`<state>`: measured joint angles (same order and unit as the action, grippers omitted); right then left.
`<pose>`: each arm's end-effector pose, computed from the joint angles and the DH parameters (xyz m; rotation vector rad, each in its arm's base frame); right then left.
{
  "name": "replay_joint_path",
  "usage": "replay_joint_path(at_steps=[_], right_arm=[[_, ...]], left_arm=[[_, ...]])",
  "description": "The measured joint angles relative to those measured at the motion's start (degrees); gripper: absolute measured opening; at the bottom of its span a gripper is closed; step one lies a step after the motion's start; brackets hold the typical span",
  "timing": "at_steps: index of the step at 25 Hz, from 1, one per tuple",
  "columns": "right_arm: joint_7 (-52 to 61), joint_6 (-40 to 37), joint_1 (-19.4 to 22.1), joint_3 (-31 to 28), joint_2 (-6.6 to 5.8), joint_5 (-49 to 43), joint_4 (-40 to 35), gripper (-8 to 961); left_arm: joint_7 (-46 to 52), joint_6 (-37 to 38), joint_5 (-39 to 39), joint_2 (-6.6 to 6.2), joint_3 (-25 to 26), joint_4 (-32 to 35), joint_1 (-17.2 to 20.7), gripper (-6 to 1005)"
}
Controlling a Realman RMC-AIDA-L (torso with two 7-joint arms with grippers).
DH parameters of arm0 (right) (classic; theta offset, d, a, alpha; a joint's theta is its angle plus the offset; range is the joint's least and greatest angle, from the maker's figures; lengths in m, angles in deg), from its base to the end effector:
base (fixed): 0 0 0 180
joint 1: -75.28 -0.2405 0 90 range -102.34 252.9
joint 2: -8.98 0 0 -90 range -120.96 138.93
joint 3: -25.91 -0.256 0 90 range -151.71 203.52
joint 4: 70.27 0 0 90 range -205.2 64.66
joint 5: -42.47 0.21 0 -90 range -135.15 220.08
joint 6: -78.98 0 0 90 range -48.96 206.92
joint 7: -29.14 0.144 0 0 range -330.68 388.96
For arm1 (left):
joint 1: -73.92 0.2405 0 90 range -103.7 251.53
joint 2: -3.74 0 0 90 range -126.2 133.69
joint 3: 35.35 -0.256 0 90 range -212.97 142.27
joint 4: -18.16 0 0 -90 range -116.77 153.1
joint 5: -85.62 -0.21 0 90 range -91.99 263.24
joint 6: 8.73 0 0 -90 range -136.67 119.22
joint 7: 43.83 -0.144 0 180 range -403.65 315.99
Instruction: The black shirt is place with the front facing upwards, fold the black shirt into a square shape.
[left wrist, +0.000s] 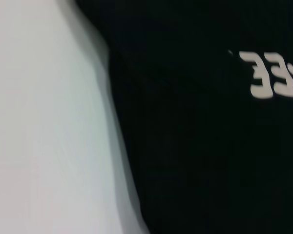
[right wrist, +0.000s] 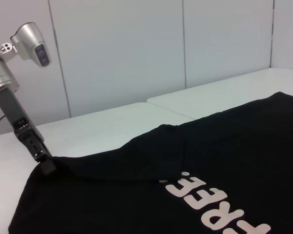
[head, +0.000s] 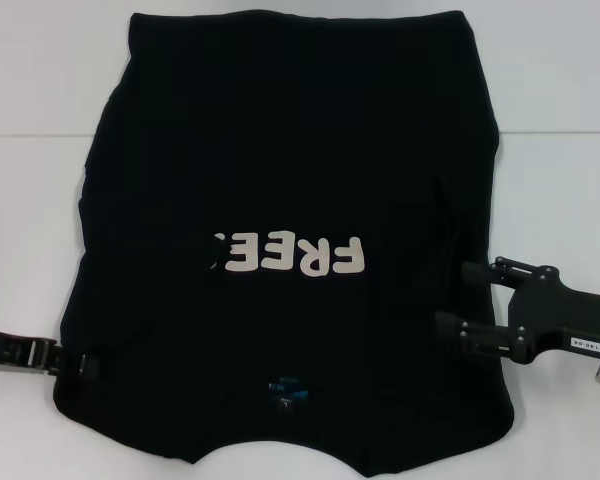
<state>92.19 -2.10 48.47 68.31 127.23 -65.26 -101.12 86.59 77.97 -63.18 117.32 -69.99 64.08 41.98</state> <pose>0.2925 0.3218 -0.0128 -2.6096 0.4640 0.6329 -0.3376 0.3304 0.0570 -2.2553 -1.6870 0.0070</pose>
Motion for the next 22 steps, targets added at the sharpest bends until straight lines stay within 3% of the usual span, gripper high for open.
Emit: replay_joint_path(at_steps=[6,9,12,17,22], right_arm=[[0.88,-0.23,0.16,-0.13,-0.12,0.23,-0.17,829],[3.18,-0.51,0.17,-0.23,-0.59,0.26,-0.55,828],[9.35,-0.81,0.15,-0.07,-1.58,0.02,-2.44,828],[28.82,-2.55,-0.34,0.13,-4.35,-3.66,-9.53,829],[57.03,-6.65,-6.01,0.50,-8.79,-18.29,-16.69,828]], left_arm=[[-0.01,-0.20,0.00,0.02,-0.58,0.25,-0.15,563],[-0.01,-0.10,0.00,0.02,-0.53,0.48,0.07,326],[-0.40,0.16,0.19,0.01,-0.46,0.51,0.32,208],[-0.45,1.03,0.75,-0.15,-0.16,0.56,0.45,78],[-0.43,1.37,1.49,-0.37,2.42,1.43,0.38,27]])
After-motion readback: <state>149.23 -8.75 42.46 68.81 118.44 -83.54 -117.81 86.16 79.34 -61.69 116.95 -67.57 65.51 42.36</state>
